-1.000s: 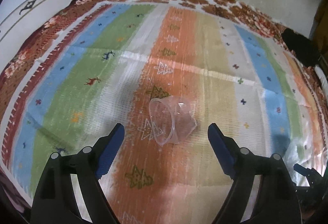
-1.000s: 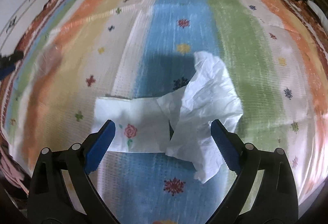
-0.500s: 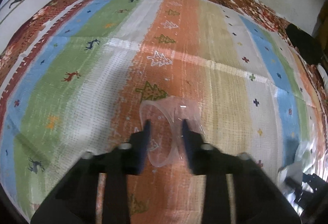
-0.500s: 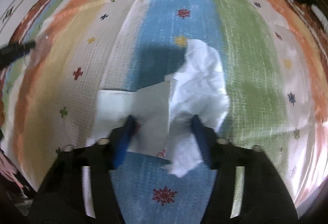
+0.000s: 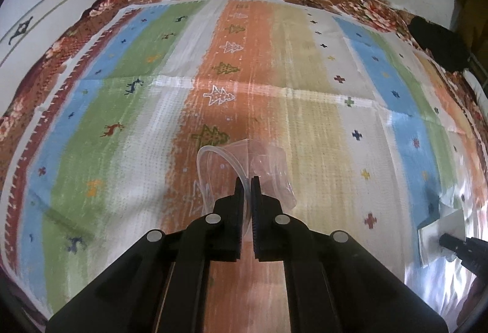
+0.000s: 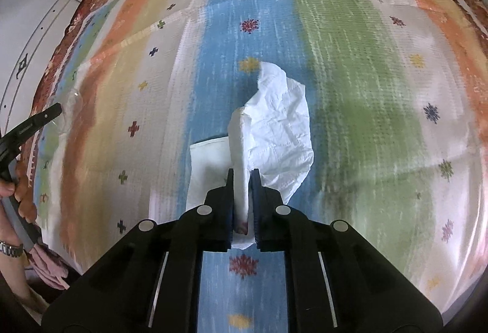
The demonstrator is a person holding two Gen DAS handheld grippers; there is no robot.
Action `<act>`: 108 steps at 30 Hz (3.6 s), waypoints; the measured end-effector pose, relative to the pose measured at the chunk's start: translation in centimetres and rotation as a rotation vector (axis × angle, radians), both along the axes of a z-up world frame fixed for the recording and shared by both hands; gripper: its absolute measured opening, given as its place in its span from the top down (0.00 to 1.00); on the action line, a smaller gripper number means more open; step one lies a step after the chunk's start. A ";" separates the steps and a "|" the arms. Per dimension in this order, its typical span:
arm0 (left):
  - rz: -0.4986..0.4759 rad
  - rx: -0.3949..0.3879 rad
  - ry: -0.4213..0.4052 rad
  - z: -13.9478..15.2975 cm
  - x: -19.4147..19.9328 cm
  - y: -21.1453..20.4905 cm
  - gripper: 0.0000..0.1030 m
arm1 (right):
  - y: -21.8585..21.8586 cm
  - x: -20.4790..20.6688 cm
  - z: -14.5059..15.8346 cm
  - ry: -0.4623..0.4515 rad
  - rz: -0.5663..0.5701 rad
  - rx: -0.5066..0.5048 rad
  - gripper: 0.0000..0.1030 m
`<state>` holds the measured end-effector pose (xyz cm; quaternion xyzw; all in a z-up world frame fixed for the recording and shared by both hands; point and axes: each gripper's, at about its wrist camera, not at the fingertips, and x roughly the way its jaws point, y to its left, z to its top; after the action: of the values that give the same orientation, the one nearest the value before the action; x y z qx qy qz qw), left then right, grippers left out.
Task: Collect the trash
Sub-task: 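Close left gripper on the cup rim while right gripper closes on the tissues, then lift and carry the cup in left gripper and tissues in right gripper over the bin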
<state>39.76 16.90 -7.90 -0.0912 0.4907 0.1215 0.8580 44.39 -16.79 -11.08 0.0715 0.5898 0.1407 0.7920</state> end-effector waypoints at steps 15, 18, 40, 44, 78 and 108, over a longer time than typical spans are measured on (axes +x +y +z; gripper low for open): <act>-0.036 -0.083 -0.024 4.7 -7.8 -4.1 0.96 | 2.8 -7.5 4.5 -0.020 0.069 0.062 0.92; -0.058 -0.104 -0.043 6.1 -9.6 -5.5 0.96 | 2.4 -9.3 5.3 -0.026 0.072 0.078 0.92; -0.167 -0.253 -0.121 10.0 -21.9 -11.6 0.96 | 3.7 -20.5 9.3 -0.179 0.202 0.032 0.92; -0.172 -0.278 -0.143 10.1 -23.8 -12.4 0.96 | 3.3 -22.3 9.2 -0.180 0.205 0.041 0.92; -0.269 -0.252 -0.139 7.0 -34.5 -17.1 0.96 | 1.1 -34.0 6.4 -0.157 0.232 0.059 0.92; -0.051 -0.373 0.226 -4.3 -32.8 -17.1 0.96 | 2.4 -33.6 -3.2 0.113 0.187 -0.084 0.92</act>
<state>7.00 -0.17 -12.18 -0.2216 0.5998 0.0161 0.7687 10.75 -14.35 -14.27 -0.0091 0.6429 0.1850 0.7432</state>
